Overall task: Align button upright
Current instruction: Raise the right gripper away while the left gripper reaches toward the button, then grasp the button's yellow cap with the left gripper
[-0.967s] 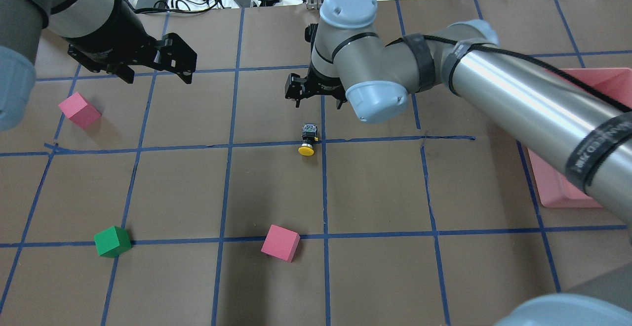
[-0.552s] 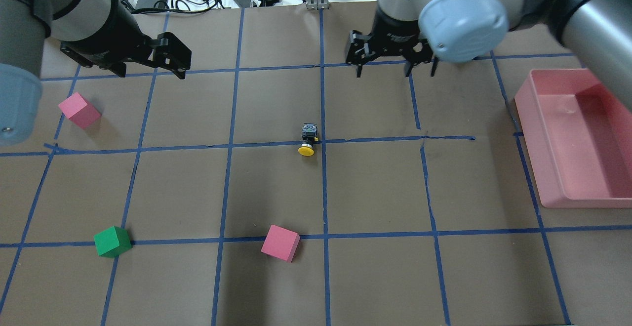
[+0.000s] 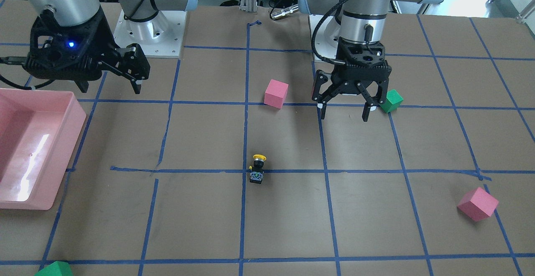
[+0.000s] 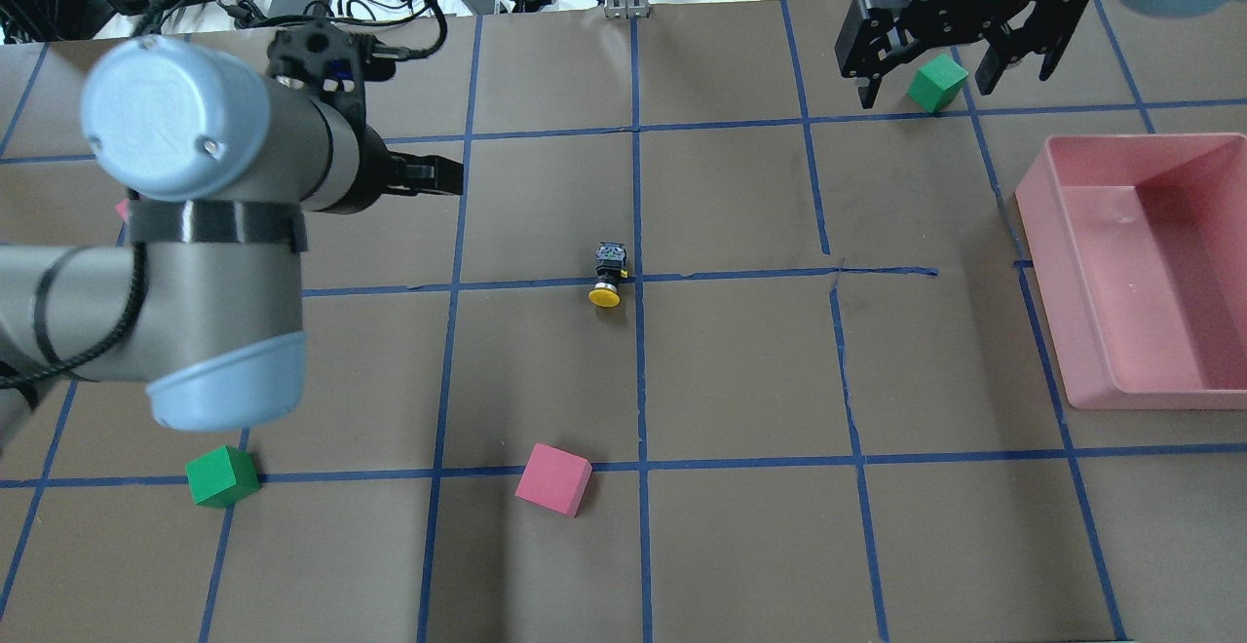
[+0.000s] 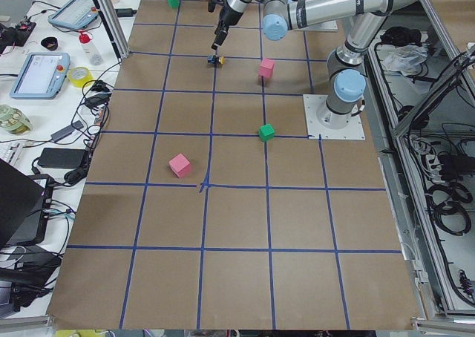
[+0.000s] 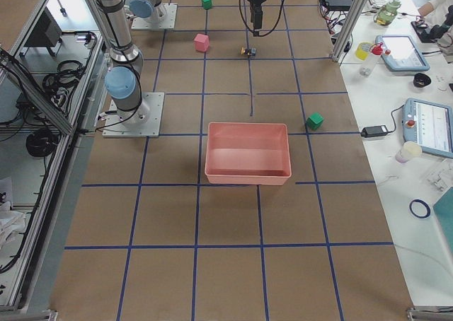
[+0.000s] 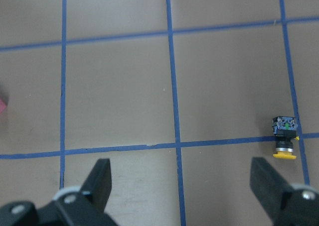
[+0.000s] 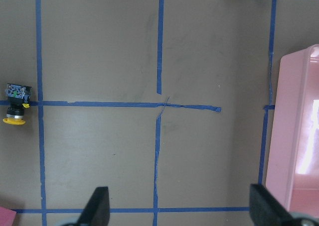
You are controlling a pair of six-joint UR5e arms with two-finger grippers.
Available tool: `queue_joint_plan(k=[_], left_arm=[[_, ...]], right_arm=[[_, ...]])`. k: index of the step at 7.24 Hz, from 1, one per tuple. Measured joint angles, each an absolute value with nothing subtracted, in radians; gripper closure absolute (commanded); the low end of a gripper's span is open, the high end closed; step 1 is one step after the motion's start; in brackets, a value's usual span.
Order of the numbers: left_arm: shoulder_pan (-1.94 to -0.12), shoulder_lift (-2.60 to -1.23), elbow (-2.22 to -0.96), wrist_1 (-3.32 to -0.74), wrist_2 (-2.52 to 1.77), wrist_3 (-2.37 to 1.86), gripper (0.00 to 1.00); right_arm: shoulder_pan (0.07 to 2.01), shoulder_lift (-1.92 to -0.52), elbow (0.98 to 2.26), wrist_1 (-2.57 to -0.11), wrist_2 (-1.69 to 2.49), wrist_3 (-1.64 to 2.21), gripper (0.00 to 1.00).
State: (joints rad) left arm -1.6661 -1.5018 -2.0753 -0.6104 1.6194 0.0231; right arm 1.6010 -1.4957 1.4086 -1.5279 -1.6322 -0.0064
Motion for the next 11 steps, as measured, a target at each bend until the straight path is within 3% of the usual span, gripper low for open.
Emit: queue_joint_plan(k=[2,4,11], left_arm=[[-1.730,-1.574,-2.246,-0.282,1.626,-0.052,0.00],[-1.793,-1.673,-2.330,-0.061,1.627,-0.119,0.00],[-1.921,-1.941,-2.303,0.121,1.669,-0.351,0.05]], right_arm=[[1.598,-1.505,1.410,-1.522,-1.591,-0.008,0.00],[1.597,-1.505,1.415,-1.523,-1.567,-0.008,0.00],[1.595,-1.503,1.421,-1.524,-1.563,-0.008,0.00]])
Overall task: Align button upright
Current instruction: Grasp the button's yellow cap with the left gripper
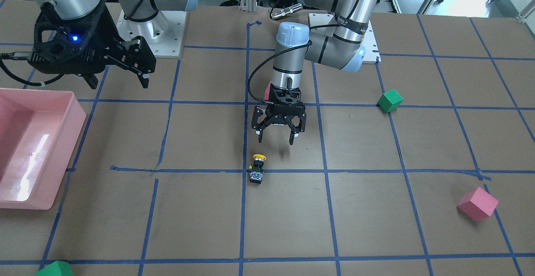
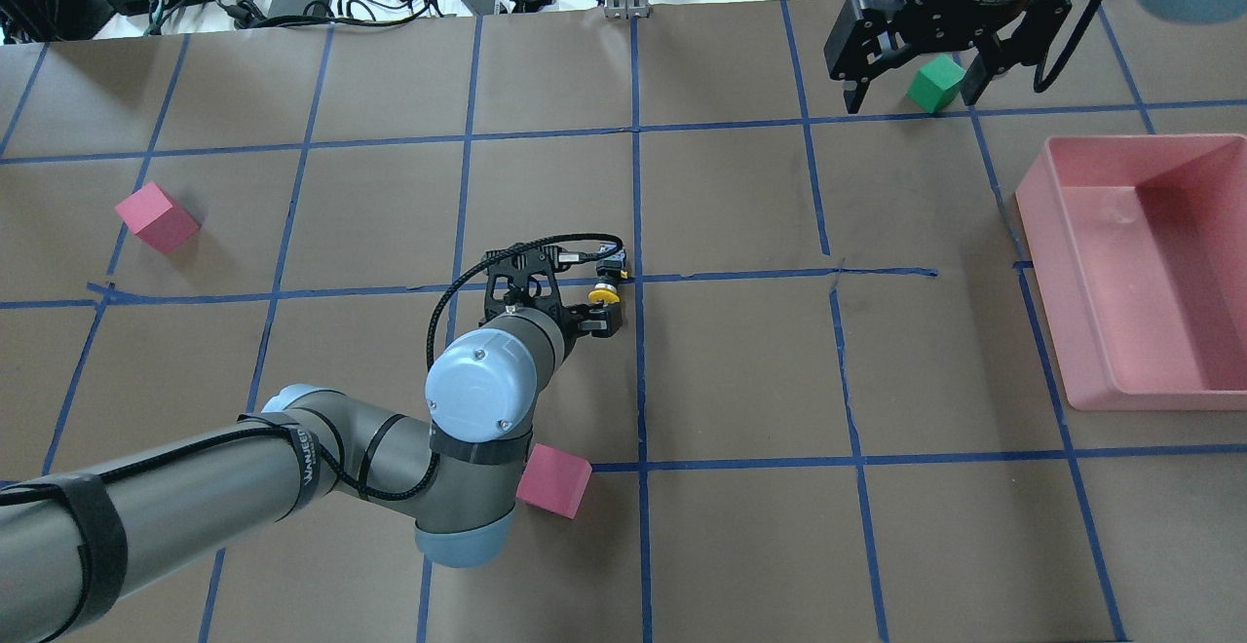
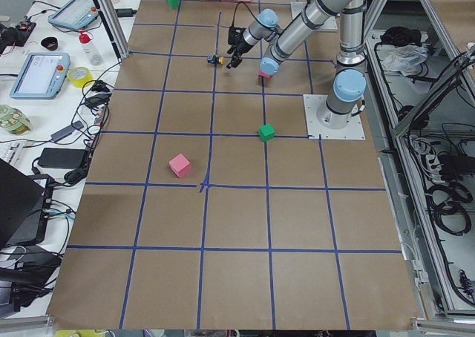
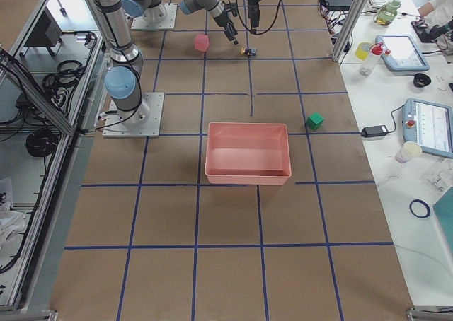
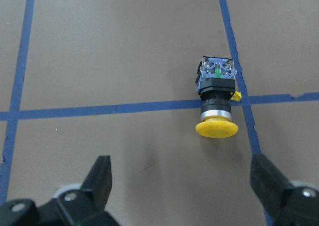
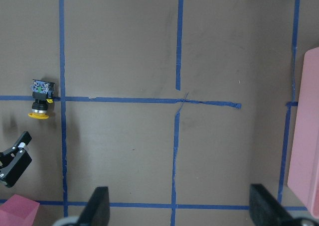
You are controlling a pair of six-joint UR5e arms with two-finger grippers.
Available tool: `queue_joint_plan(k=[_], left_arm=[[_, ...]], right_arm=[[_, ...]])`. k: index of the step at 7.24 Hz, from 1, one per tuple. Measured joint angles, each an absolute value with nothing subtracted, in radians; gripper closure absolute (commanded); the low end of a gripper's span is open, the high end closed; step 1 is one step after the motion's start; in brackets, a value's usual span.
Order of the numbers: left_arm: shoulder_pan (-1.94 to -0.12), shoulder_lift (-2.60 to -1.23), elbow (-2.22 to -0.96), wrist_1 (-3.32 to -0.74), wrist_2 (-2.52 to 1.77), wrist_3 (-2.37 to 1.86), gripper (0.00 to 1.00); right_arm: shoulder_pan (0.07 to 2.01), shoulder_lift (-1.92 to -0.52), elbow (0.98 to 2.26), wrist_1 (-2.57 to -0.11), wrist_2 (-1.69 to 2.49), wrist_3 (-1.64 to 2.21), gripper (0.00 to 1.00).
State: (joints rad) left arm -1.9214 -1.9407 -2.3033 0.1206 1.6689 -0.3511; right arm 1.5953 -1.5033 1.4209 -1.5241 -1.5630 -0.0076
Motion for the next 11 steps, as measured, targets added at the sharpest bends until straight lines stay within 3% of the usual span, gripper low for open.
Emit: queue_joint_plan(k=[6,7,8,11], left_arm=[[-1.963,-2.101,-2.238,0.306,1.695,-0.289,0.06],[-1.964,-2.123,-2.223,0.333,1.697,-0.271,0.14],[-1.967,-2.138,-2.212,0.344,1.701,-0.255,0.14],[-1.969,-2.155,-2.207,0.350,1.706,-0.223,0.58]], right_arm=[[1.595,-1.503,1.422,-1.522,-1.564,-0.008,0.00],[1.595,-1.503,1.422,-1.522,-1.564,-0.008,0.00],[1.595,-1.503,1.423,-1.521,-1.564,-0.008,0.00],[1.595,-1.503,1.426,-1.522,-1.564,-0.008,0.00]])
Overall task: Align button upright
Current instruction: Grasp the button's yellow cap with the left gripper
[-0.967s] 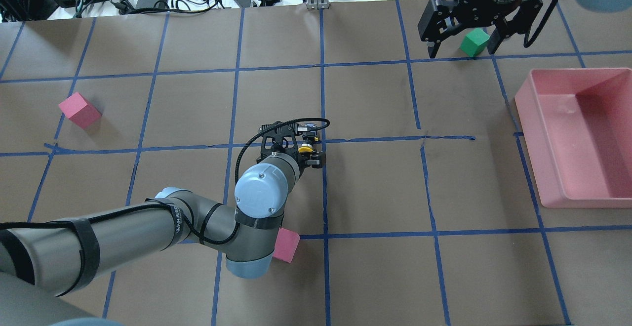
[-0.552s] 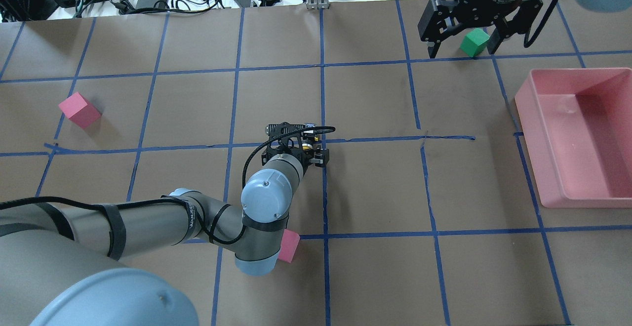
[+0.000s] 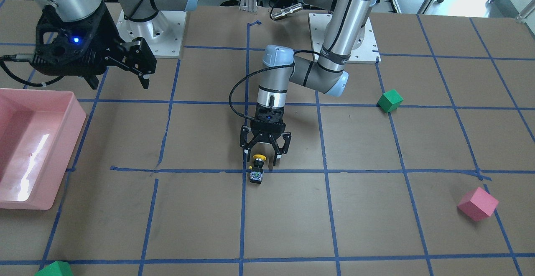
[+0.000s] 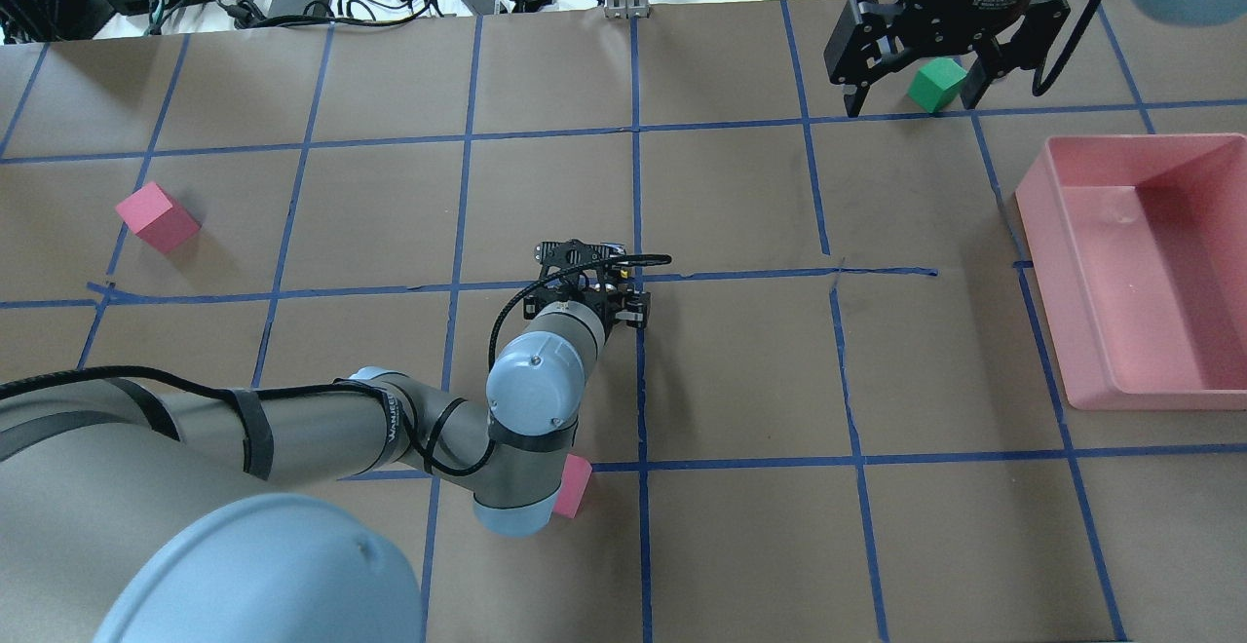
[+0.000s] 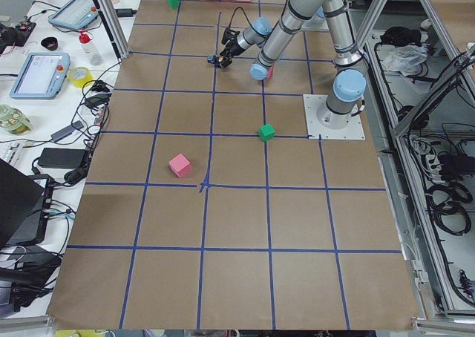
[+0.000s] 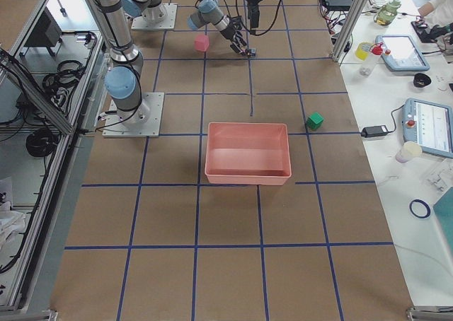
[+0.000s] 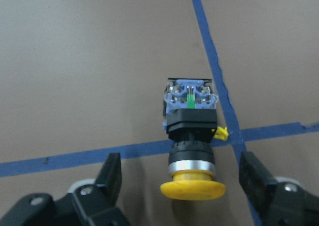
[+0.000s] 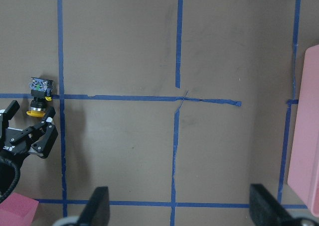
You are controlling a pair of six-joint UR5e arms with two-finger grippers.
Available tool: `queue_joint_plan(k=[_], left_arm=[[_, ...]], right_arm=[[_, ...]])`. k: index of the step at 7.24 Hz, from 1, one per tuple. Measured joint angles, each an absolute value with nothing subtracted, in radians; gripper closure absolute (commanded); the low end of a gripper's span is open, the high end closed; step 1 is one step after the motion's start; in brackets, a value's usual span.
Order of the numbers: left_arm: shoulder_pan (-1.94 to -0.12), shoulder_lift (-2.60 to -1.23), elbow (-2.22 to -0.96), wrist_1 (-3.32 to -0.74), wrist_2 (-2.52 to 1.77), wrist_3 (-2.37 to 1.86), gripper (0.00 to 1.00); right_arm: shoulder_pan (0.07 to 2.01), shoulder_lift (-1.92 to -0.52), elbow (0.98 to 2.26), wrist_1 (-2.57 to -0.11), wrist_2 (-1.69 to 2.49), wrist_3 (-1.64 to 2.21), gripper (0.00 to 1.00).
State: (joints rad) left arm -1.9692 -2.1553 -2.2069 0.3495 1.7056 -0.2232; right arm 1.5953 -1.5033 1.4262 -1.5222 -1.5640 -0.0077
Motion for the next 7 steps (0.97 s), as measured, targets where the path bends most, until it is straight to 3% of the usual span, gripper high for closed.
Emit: queue_joint_plan(k=[1,3,7], left_arm=[[-1.970,-2.156,-2.207,0.350,1.705,-0.222,0.75],[-1.971,-2.152,-2.206,0.348,1.699,-0.221,0.97],[-1.966,-2.073,-2.168,0.240,1.685,-0.285,1.00]], right_arm=[[1.595,-1.503,1.427,-1.523,-1.564,-0.008,0.00],[1.595,-1.503,1.428,-1.524,-1.564,-0.008,0.00],[1.594,-1.503,1.428,-1.524,-1.563,-0.008,0.00]])
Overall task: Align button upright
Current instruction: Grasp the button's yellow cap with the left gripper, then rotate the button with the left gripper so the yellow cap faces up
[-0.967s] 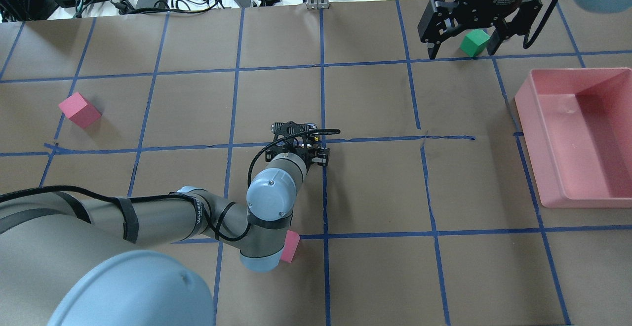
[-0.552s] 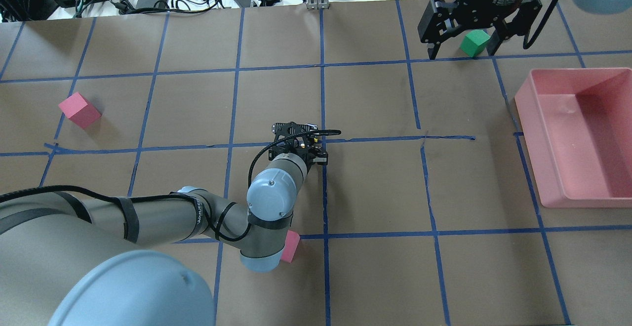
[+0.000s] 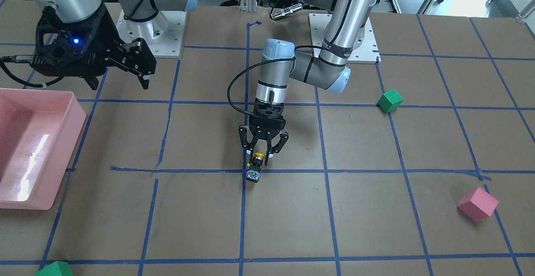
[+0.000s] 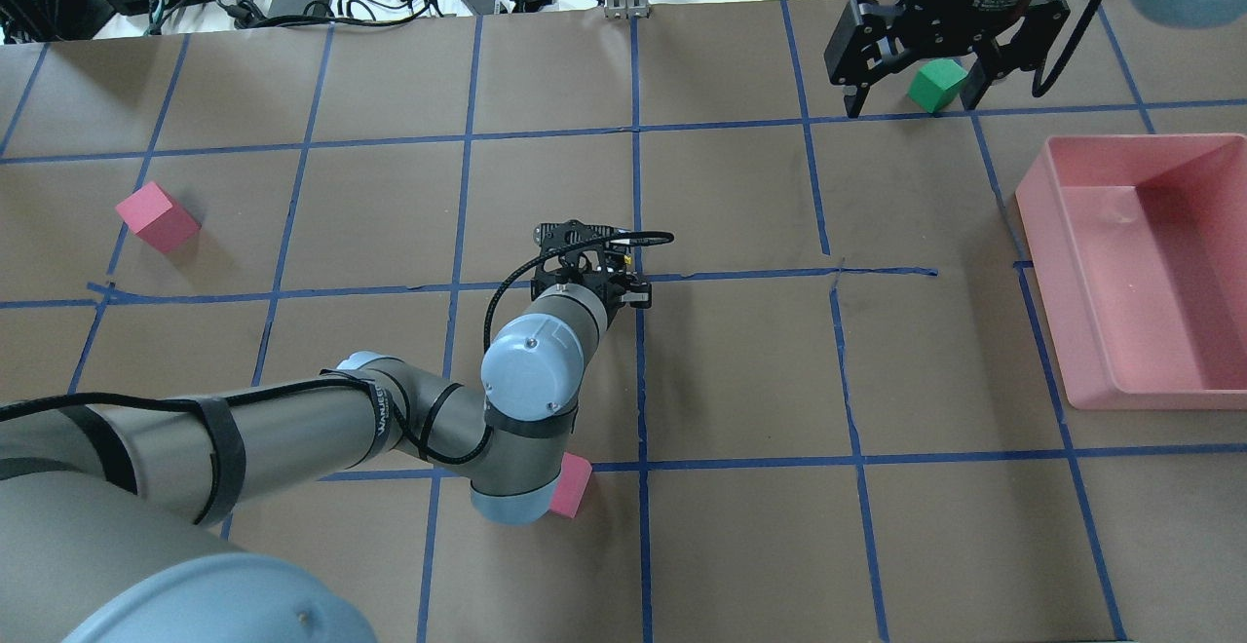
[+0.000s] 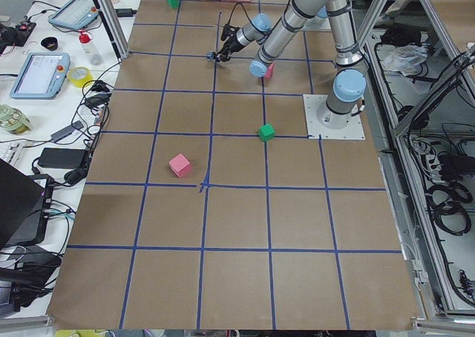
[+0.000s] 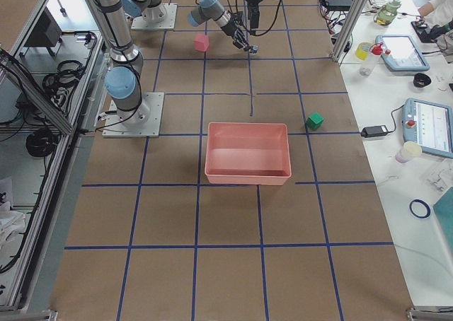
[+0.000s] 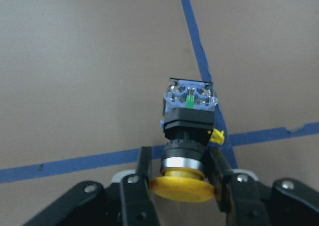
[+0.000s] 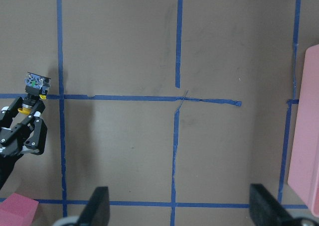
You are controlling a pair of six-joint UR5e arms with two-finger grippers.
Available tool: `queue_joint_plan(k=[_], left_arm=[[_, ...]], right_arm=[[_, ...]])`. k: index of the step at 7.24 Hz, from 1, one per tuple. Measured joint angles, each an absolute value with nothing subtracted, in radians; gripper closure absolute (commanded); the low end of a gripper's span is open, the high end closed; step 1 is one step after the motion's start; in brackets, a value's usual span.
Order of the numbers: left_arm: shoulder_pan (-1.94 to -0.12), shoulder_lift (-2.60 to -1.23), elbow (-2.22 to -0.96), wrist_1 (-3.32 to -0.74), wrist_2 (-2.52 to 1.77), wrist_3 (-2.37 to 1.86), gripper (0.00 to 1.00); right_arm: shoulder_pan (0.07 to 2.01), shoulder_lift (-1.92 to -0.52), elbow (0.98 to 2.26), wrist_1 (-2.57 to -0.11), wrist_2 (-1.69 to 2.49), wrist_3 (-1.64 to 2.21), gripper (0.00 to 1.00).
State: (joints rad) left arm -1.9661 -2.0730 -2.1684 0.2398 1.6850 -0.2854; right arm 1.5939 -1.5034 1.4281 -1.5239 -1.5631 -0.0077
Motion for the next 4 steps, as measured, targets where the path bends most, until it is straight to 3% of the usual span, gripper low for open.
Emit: queue_joint_plan(k=[2,4], left_arm=[[-1.954,-2.004,-2.068,-0.030,1.669,-0.416,1.00],[-1.938,-1.931,-1.898,-0.475,1.644,-0.515,1.00]], right_arm=[[1.594,-1.503,1.428,-1.523,-1.563,-0.008,0.00],[1.595,-1.503,1.428,-1.523,-1.563,-0.008,0.00]])
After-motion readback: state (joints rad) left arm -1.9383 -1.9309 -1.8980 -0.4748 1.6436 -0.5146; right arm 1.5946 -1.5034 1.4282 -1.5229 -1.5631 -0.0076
